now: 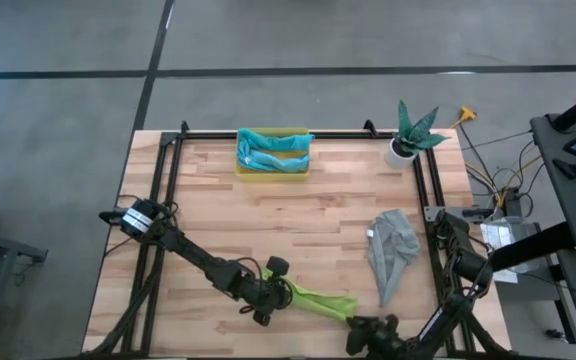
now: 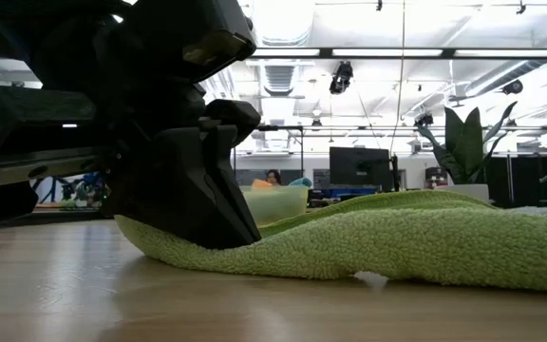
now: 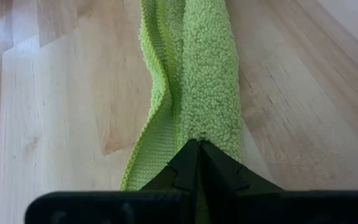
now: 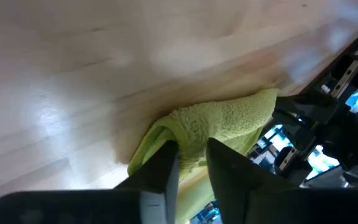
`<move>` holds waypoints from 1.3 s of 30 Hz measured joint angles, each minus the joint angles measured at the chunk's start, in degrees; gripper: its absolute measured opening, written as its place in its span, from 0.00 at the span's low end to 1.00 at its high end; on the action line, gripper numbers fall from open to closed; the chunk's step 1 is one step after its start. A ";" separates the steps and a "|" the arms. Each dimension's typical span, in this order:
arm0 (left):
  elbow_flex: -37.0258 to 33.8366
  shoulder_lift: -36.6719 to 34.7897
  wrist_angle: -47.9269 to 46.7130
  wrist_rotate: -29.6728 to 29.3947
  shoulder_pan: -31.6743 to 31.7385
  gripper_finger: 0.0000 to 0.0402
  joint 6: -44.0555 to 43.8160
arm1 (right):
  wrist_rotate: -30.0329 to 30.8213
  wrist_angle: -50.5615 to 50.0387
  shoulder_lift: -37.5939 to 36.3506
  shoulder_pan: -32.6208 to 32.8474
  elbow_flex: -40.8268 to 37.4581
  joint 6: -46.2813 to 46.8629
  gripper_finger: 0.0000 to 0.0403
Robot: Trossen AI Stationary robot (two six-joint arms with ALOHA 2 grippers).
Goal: Roll microfiber towels into tight, uniform cylinder then place into a basket
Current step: Roll the green towel
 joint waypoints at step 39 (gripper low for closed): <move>-0.15 -6.42 -6.39 0.83 -0.51 0.01 3.63 | -8.78 13.18 -4.46 -5.89 -5.08 71.78 0.02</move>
